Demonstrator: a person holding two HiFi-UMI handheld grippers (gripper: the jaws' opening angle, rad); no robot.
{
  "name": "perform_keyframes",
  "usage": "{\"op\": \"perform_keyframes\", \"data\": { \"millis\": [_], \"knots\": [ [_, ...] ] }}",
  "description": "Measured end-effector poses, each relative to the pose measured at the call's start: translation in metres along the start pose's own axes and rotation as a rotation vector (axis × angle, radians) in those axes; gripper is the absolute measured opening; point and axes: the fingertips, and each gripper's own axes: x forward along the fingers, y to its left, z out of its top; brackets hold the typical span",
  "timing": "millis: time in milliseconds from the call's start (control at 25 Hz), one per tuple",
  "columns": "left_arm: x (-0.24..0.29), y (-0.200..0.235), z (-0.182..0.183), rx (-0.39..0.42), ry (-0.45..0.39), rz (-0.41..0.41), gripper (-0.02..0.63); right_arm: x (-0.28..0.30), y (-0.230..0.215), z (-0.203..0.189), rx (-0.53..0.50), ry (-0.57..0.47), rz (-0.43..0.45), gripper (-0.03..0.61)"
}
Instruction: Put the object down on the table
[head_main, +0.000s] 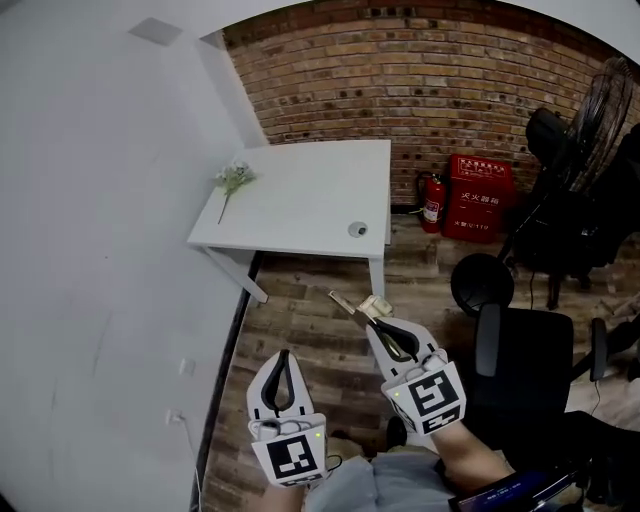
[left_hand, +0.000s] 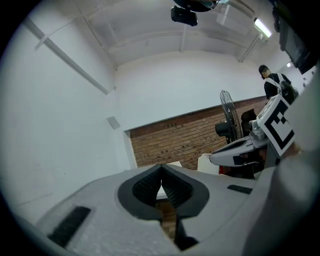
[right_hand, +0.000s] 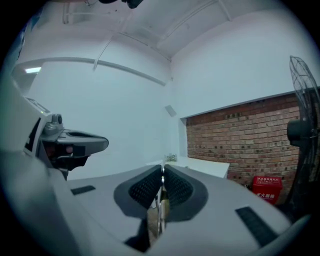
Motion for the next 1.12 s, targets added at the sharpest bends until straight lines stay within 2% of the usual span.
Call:
{"op": "perform_keyframes", "data": {
  "millis": [280, 440, 760, 920, 1120],
  "knots": [
    [0.023, 0.015, -0.024, -0.021, 0.045, 0.018, 0.009, 0.029, 0.0, -0.019, 0.011, 0.054, 0.033, 0.025],
    [0.048, 0.037, -0.037, -0.047, 0.073, 0.014, 0.009, 0.061, -0.002, -0.024, 0.014, 0.086, 0.026, 0.025],
    [0.119, 0.123, -0.061, -0.055, 0.056, 0.023, 0.009, 0.167, 0.013, -0.02, -0.015, 0.098, 0.046, 0.025],
    [0.153, 0.171, -0.059, -0.062, 0.025, 0.038, 0.009, 0.222, 0.023, -0.01, -0.029, 0.096, 0.052, 0.025],
    [0.179, 0.221, -0.043, -0.068, -0.023, 0.052, 0.009, 0.273, 0.029, 0.02, -0.059, 0.063, 0.038, 0.025]
  ]
}}
